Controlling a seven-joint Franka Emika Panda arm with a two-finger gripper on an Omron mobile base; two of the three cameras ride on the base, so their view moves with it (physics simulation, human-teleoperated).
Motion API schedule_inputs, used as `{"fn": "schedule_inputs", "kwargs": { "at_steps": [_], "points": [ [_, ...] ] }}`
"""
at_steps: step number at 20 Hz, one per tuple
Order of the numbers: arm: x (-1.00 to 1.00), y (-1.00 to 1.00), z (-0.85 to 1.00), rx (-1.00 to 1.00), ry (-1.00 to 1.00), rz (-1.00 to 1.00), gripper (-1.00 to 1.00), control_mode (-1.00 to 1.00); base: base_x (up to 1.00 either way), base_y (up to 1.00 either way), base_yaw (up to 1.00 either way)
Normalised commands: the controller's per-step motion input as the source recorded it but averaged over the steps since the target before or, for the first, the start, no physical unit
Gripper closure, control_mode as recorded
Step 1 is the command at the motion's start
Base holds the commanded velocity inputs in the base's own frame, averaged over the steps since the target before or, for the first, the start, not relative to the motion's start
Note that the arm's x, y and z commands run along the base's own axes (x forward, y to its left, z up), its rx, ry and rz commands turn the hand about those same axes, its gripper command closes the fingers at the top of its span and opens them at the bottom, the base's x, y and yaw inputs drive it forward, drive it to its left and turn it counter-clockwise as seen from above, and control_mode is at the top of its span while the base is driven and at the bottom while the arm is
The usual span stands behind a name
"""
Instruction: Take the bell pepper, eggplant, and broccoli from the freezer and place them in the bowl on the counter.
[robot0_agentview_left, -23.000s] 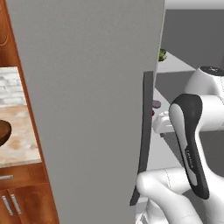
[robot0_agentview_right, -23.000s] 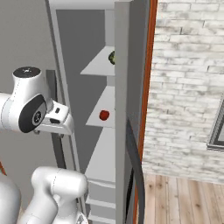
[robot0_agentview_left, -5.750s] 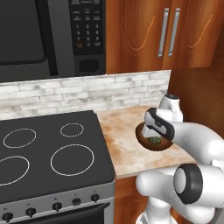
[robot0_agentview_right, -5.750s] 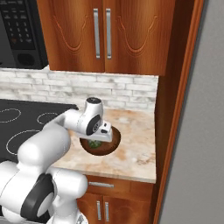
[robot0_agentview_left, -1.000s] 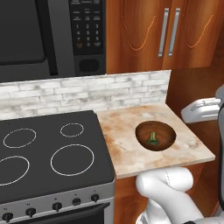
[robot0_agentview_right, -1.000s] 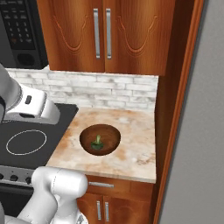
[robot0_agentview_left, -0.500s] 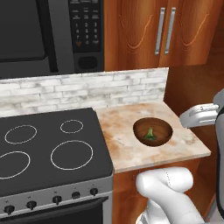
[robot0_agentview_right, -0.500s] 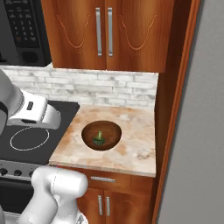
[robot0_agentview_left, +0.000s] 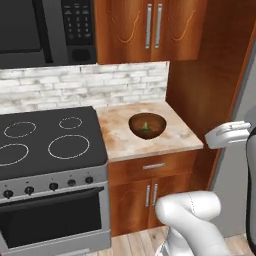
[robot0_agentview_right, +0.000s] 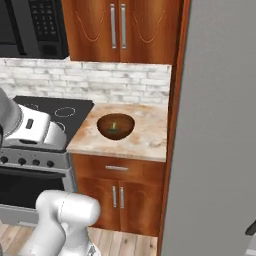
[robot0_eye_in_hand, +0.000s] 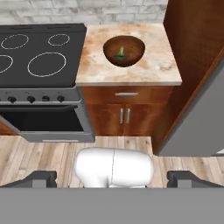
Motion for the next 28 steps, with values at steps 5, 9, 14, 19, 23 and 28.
{"fn": "schedule_inputs", "kwargs": {
  "at_steps": [5,9,14,19,23,28],
  "points": [
    [0.0,0.0,0.0,0.0,0.0,0.0,-1.0,1.0,0.0,-0.73,0.0],
    [0.0,0.0,0.0,0.0,0.0,0.0,-1.0,1.0,0.0,-0.68,0.0],
    [0.0,0.0,0.0,0.0,0.0,0.0,-1.0,1.0,0.0,-0.66,0.0],
    [0.0,0.0,0.0,0.0,0.0,0.0,-1.0,1.0,0.07,-0.68,-0.02],
    [0.0,0.0,0.0,0.0,0.0,0.0,-1.0,1.0,0.18,-0.65,-0.01],
    [0.0,0.0,0.0,0.0,0.0,0.0,-1.0,1.0,0.38,-0.48,0.0]
  ]
}}
